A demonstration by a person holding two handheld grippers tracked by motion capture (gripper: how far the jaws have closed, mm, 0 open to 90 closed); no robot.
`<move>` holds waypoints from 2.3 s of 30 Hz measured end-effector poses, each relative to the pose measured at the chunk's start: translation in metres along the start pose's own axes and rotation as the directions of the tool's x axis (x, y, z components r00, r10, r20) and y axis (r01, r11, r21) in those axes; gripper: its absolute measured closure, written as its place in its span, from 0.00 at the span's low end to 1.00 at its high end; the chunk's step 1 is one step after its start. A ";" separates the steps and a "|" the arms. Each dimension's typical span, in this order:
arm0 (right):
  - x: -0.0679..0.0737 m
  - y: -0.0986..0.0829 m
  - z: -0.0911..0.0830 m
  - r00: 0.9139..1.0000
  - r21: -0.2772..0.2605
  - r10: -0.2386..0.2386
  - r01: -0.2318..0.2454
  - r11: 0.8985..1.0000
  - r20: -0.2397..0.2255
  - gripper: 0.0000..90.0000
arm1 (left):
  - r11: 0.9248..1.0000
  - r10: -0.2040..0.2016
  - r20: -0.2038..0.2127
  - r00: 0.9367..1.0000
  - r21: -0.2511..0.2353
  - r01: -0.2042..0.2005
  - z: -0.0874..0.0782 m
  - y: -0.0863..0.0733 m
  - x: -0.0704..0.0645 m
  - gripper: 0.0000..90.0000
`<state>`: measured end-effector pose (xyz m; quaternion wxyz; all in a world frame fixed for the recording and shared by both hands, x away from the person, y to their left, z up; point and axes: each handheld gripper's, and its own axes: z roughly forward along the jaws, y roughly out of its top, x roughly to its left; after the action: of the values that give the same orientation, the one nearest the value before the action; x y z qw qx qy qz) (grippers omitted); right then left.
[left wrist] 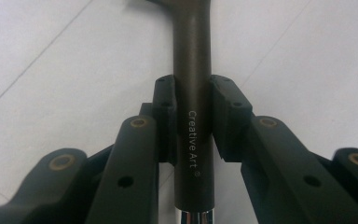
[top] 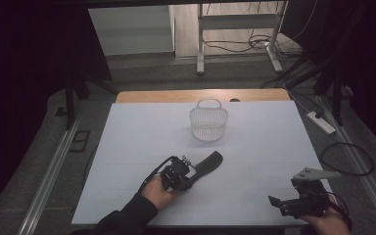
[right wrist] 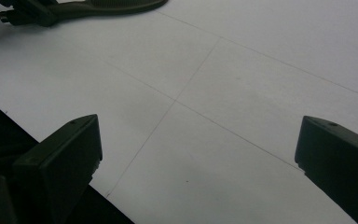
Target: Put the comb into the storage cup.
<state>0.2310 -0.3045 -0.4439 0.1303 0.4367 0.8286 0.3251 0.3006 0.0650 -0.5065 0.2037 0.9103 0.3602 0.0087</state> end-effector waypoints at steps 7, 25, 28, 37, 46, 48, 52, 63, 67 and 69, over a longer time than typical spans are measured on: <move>0.000 0.000 0.000 1.000 0.000 0.001 -0.001 1.000 0.000 0.01 | 0.999 0.031 -0.012 0.999 -0.037 -0.032 -0.006 0.000 -0.004 0.81; 0.000 0.000 -0.001 1.000 -0.009 0.000 0.000 1.000 0.003 0.01 | 0.982 0.053 0.040 0.998 -0.186 -0.045 -0.032 -0.005 -0.002 0.81; 0.000 0.000 -0.001 1.000 -0.011 0.001 -0.001 1.000 0.001 0.01 | 0.977 0.064 0.041 0.997 -0.205 -0.054 -0.037 -0.006 -0.001 0.81; 0.001 0.000 -0.002 1.000 -0.025 -0.008 0.008 1.000 -0.010 0.00 | 0.963 0.076 0.046 0.996 -0.261 -0.062 -0.049 -0.011 -0.001 0.81; 0.002 0.000 -0.004 1.000 -0.043 -0.020 0.019 0.999 -0.019 0.00 | 0.943 0.065 0.036 0.997 -0.330 -0.049 -0.061 -0.018 0.001 0.81; 0.002 0.000 -0.004 0.999 -0.050 -0.029 0.028 0.998 -0.020 0.00 | 0.935 0.062 0.042 0.997 -0.351 -0.043 -0.064 -0.019 0.002 0.81; 0.003 0.001 -0.005 0.999 -0.079 -0.039 0.037 0.996 -0.031 0.00 | 0.930 0.065 0.045 0.997 -0.366 -0.044 -0.067 -0.021 0.002 0.81; 0.006 0.014 -0.006 0.989 -0.163 -0.061 0.039 0.986 -0.137 0.00 | 0.917 0.070 0.044 0.997 -0.397 -0.047 -0.077 -0.026 0.002 0.81; 0.006 0.020 -0.005 0.980 -0.193 -0.039 0.000 0.981 -0.195 0.00 | 0.914 0.071 0.045 0.996 -0.404 -0.047 -0.081 -0.029 0.003 0.80; 0.007 0.024 -0.005 0.979 -0.201 -0.035 -0.007 0.980 -0.202 0.00 | 0.911 0.064 0.046 0.997 -0.409 -0.040 -0.083 -0.030 0.003 0.80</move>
<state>0.2396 -0.2917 -0.4238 0.0898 0.3798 0.8037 0.4492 0.2693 0.1169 -0.4421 0.3993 0.8569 0.3199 0.0626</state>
